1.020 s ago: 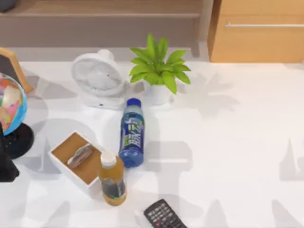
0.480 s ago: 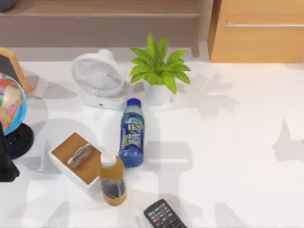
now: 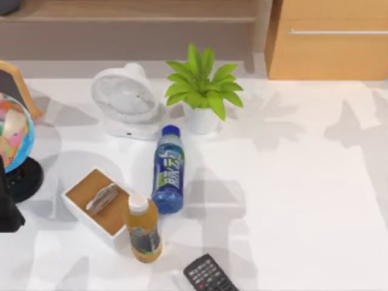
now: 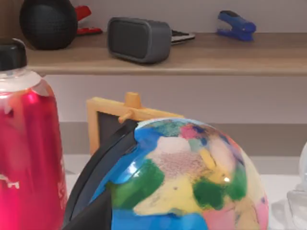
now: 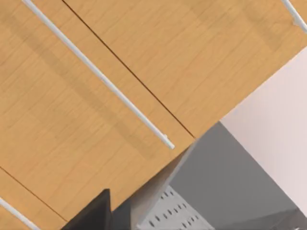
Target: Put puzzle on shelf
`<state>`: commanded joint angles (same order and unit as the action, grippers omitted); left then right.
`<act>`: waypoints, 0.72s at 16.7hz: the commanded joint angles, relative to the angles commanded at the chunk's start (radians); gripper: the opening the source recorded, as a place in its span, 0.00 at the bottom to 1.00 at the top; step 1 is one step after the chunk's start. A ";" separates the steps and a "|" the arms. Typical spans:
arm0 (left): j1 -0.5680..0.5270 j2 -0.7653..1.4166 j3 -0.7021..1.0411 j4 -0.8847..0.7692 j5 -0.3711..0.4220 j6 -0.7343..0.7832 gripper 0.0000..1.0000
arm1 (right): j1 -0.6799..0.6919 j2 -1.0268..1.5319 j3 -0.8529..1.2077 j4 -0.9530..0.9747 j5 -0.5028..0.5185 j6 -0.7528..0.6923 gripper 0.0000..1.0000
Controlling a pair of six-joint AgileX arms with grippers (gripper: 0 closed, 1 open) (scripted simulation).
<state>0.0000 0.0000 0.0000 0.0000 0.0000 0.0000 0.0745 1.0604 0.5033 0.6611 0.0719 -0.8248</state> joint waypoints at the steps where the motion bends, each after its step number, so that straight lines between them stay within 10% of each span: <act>1: 0.000 0.000 0.000 0.000 0.000 0.000 1.00 | 0.009 0.106 0.039 0.055 0.009 -0.071 1.00; 12: 0.000 0.000 0.000 0.000 0.000 0.000 1.00 | 0.092 1.059 0.394 0.557 0.121 -0.664 1.00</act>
<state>0.0000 0.0000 0.0000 0.0000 0.0000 0.0000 0.1662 2.1196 0.8974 1.2181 0.1927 -1.4888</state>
